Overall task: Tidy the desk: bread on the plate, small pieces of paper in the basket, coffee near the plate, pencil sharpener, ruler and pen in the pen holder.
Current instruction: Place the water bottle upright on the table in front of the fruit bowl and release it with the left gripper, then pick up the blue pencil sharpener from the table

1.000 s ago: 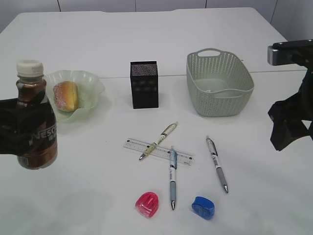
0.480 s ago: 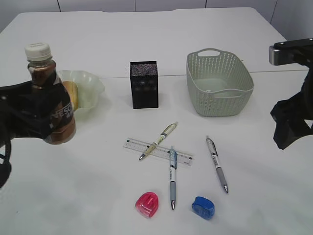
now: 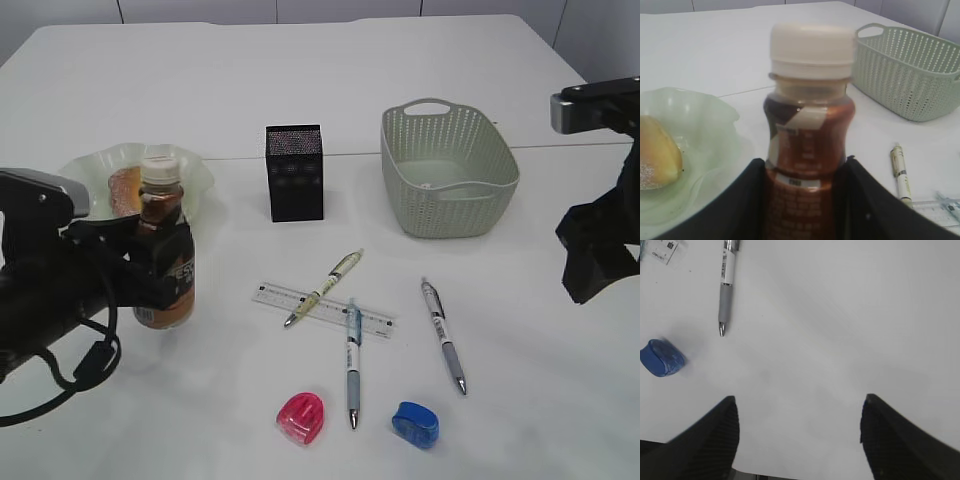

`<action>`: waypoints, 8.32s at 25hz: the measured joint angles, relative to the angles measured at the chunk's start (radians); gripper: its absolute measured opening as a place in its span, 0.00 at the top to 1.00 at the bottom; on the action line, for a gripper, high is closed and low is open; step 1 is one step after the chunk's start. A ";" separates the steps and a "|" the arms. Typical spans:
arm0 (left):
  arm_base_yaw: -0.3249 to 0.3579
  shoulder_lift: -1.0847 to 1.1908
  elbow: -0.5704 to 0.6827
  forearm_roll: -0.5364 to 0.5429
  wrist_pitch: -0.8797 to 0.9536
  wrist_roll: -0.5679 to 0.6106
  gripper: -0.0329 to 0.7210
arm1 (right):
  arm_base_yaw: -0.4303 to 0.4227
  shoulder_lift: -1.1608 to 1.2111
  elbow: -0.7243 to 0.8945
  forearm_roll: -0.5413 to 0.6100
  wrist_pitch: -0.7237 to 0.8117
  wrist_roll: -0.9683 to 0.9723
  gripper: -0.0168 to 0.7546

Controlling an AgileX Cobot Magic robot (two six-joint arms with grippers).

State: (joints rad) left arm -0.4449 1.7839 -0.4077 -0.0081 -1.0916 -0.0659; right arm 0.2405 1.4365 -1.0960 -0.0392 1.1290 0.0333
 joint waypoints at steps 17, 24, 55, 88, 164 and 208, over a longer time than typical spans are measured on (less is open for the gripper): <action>0.098 0.241 -0.089 0.037 -0.128 -0.004 0.50 | 0.000 0.000 0.000 -0.016 -0.017 0.000 0.26; 0.098 0.292 -0.136 0.025 -0.165 -0.004 0.48 | 0.000 0.000 0.000 -0.016 -0.019 0.000 0.26; 0.138 -0.143 -0.114 0.059 -0.023 -0.004 0.26 | 0.000 0.000 0.000 -0.016 -0.021 0.000 0.26; 0.456 -0.576 -0.023 0.213 1.346 -0.214 0.31 | 0.000 0.000 0.000 0.033 -0.024 0.000 0.26; 0.456 -0.631 -0.491 -0.271 2.135 0.096 0.38 | 0.371 0.518 -0.104 0.131 -0.124 -0.327 0.27; 0.456 -0.633 -0.491 -0.231 2.113 0.096 0.38 | 0.260 0.427 -0.322 0.299 -0.098 -0.439 0.73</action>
State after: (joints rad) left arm 0.0110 1.1510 -0.8985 -0.2391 1.0215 0.0301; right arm 0.5001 1.8630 -1.4182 0.2597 1.0314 -0.4054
